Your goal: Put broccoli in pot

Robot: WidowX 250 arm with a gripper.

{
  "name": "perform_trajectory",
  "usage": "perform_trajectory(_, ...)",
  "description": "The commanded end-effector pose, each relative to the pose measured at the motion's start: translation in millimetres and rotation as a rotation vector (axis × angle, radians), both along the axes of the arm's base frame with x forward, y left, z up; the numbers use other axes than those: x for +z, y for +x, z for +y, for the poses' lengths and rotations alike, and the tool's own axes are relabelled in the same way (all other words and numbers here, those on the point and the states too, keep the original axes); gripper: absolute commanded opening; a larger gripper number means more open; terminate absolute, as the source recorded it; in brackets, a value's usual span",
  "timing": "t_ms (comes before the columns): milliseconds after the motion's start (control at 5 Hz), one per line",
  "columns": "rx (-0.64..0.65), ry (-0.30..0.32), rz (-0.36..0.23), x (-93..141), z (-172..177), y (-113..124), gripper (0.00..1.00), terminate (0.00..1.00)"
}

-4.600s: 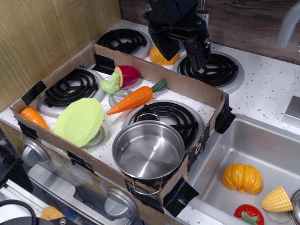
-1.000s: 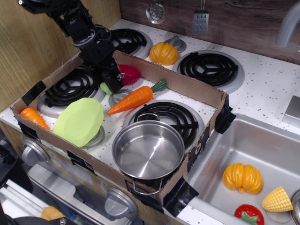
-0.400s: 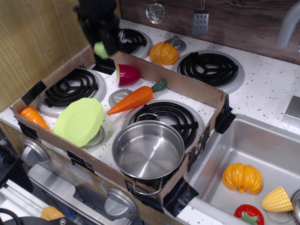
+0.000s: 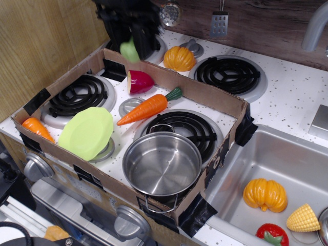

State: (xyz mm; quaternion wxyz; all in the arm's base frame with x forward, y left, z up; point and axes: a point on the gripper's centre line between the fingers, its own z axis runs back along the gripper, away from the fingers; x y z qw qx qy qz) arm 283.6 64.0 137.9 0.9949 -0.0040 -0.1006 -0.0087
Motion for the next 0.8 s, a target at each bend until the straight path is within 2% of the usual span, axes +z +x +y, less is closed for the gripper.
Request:
perform_trajectory(0, 0.129, 0.026, -0.050, 12.0, -42.2, -24.4, 0.00, 0.00)
perform_trajectory(400, 0.205, -0.005, -0.069, -11.4, -57.3, -41.1, 0.00, 0.00)
perform_trajectory(600, 0.242, -0.001, -0.073, -20.4, -58.1, -50.8, 0.00, 0.00)
